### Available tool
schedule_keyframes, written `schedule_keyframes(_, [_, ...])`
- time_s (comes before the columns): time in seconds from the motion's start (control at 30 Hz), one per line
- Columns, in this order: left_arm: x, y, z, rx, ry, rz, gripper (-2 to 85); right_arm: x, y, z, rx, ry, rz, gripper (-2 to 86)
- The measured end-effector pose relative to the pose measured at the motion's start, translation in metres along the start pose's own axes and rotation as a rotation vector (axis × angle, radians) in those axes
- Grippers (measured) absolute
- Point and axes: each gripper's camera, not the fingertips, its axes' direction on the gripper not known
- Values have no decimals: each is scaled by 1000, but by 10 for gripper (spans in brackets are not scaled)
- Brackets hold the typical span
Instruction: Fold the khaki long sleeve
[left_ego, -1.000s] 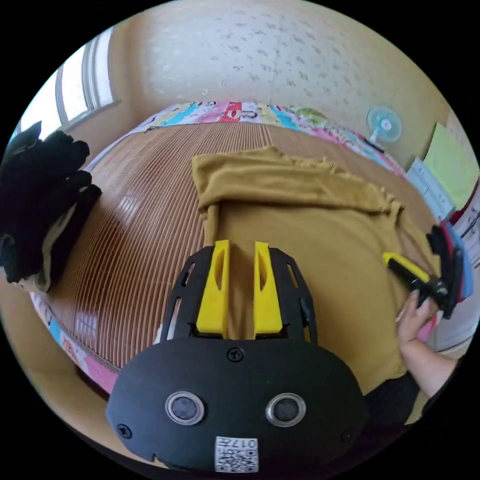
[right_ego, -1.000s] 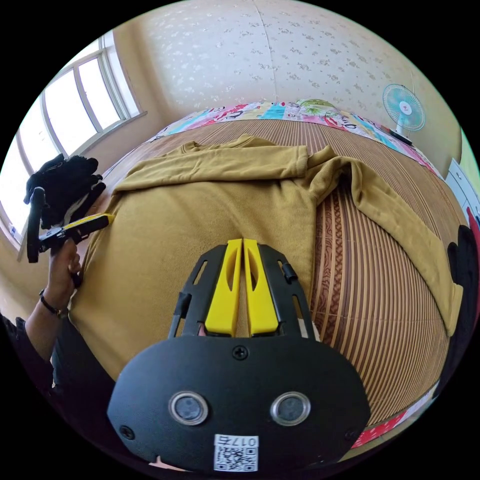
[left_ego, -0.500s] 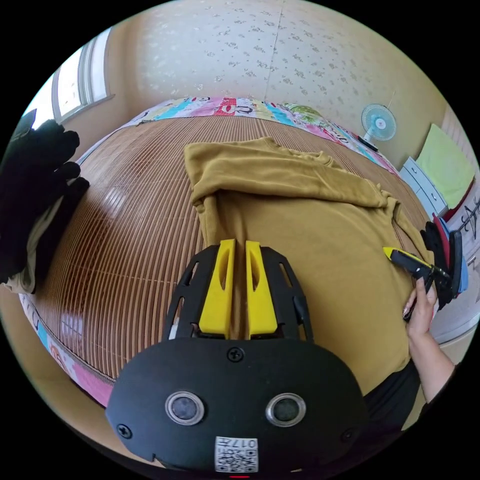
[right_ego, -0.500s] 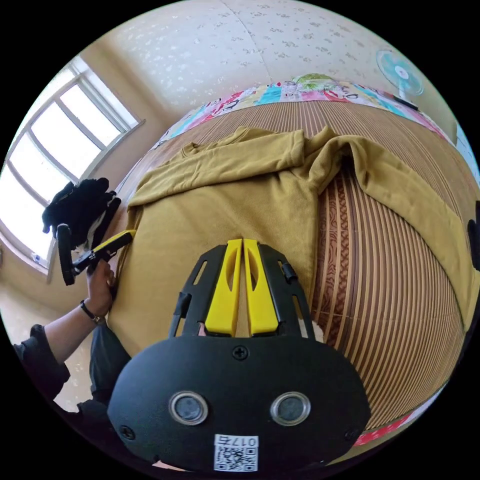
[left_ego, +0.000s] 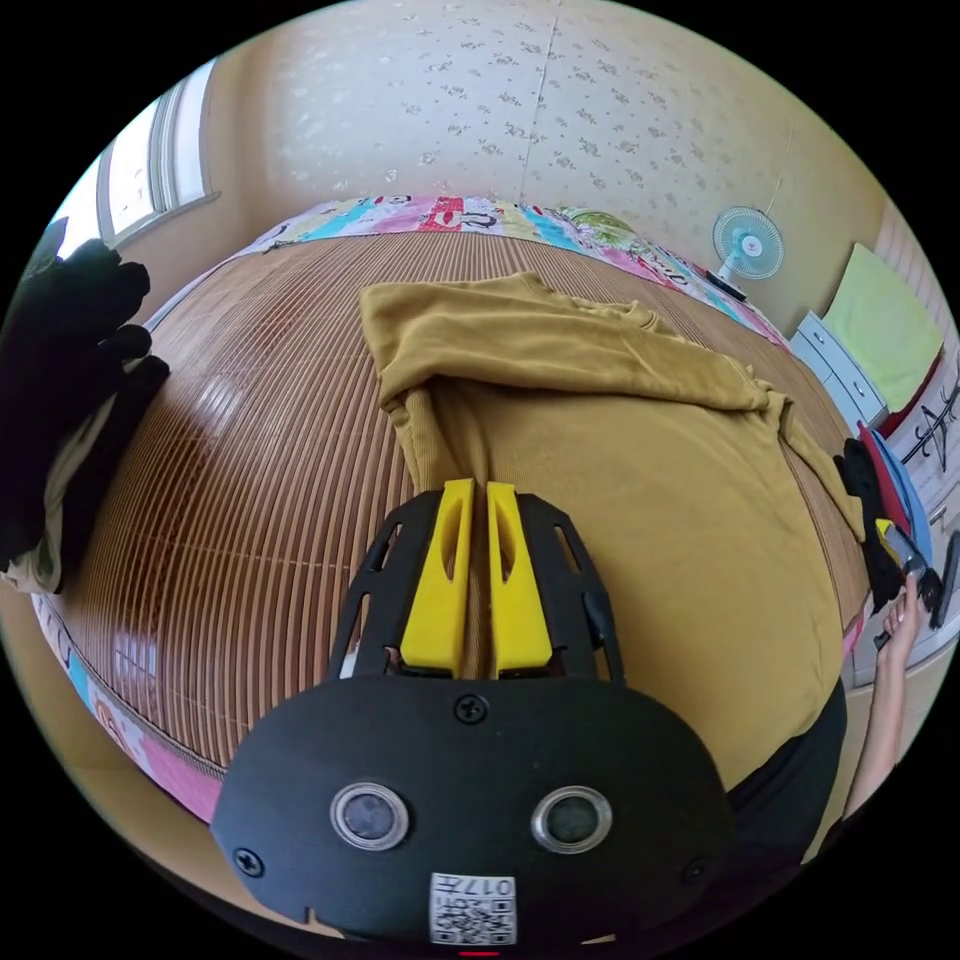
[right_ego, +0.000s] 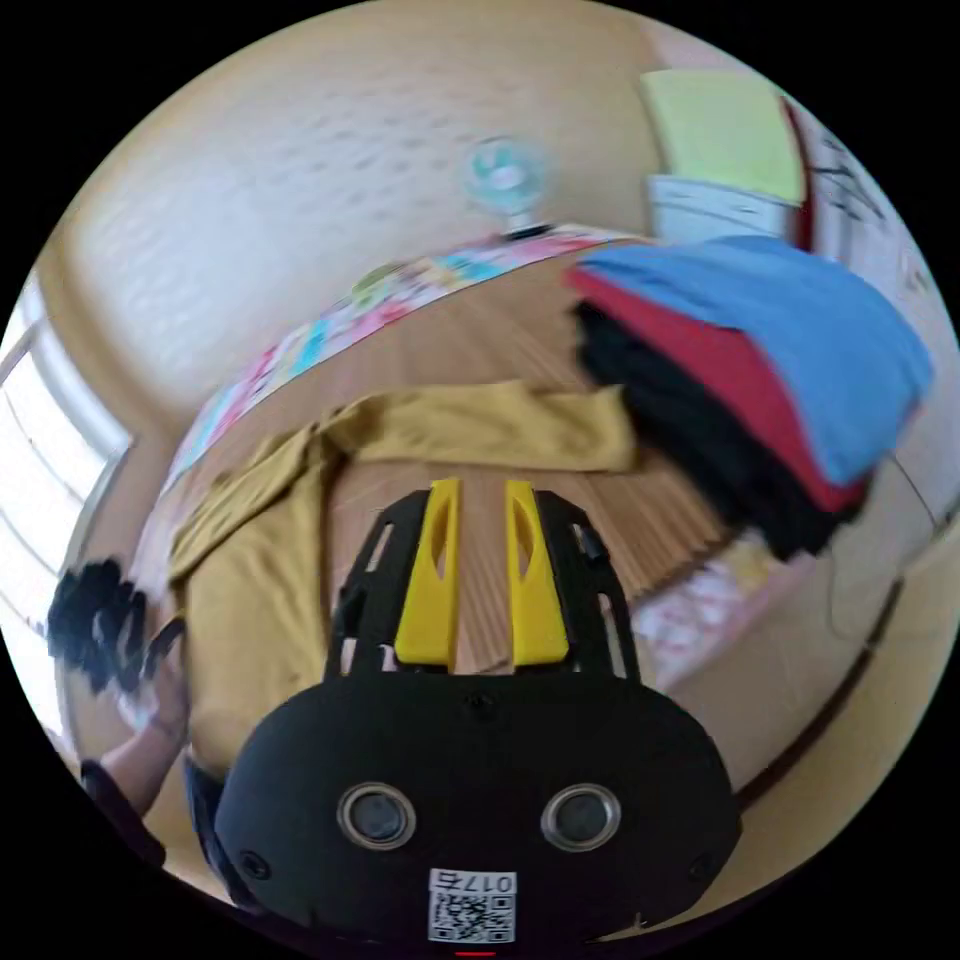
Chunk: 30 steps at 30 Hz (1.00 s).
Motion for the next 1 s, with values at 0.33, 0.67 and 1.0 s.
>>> schedule_keyframes(0.33, [-4, 0, 5, 3, -18, 9, 29, 98, -6, 62, 10, -13, 375, 133])
schedule_keyframes(0.67, [-4, -2, 9, 6, -23, 13, 27, -104, -87, 3, 389, -201, -38, 31])
schedule_keyframes(1.0, [5, -6, 10, 7, -38, 19, 27, -420, 15, 70, 132, -666, -631, 26])
